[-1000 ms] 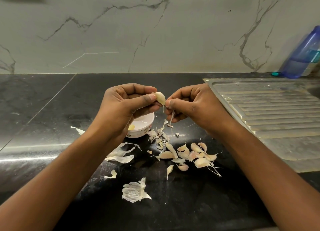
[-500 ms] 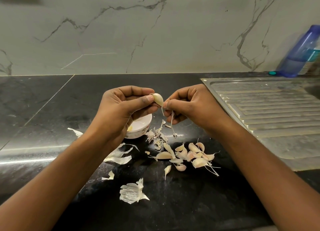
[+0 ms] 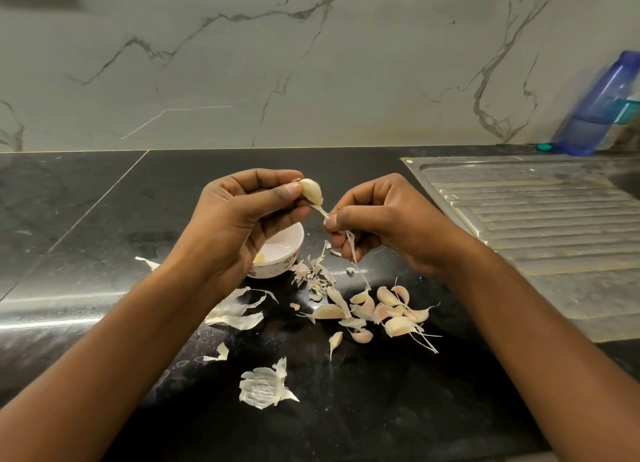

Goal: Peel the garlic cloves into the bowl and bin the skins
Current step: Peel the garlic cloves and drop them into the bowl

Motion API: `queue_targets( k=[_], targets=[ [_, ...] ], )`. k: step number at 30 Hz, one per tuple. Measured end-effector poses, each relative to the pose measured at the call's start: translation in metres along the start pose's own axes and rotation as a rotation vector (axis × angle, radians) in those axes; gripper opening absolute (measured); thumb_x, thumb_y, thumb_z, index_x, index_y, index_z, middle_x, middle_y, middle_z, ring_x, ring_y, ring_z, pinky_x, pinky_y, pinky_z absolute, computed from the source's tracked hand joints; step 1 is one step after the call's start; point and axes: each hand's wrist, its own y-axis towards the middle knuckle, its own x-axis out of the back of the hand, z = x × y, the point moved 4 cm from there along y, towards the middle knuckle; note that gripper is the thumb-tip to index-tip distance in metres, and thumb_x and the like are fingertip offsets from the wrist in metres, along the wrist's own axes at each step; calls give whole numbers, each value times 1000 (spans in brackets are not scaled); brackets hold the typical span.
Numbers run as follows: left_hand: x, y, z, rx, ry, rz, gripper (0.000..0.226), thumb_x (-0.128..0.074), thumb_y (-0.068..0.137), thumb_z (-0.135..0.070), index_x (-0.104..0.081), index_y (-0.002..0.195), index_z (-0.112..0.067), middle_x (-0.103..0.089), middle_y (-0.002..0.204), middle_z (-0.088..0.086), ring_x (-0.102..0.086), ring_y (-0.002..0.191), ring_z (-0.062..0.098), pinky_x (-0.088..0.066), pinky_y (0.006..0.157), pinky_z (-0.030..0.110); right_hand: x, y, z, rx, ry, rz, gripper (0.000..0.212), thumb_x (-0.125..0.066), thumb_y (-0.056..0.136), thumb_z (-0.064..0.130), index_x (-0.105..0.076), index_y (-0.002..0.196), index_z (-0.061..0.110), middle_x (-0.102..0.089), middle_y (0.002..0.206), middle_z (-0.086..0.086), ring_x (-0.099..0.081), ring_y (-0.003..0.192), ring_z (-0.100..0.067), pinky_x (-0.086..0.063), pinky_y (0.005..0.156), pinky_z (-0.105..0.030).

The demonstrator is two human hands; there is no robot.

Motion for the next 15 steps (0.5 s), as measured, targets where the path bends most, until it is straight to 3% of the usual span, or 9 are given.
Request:
queue_targets(
  k=[10, 15],
  targets=[
    [3, 0, -4, -48, 111, -21, 29, -73, 80, -7, -73, 108, 1, -79, 105, 19, -79, 94, 29, -65, 82, 31, 10, 0, -1, 24, -73, -104, 15, -86, 84, 7, -78, 94, 0, -78, 80, -15, -73, 67, -21, -62, 64, -31],
    [1, -2, -4, -103, 220, -34, 31, -77, 78, -12, -74, 106, 0, -80, 101, 17, -79, 95, 31, -65, 85, 34, 11, -1, 1, 36, 4, -85, 14, -70, 93, -7, -79, 103, -1, -81, 95, -18, -79, 86, -31, -67, 75, -36]
  ],
)
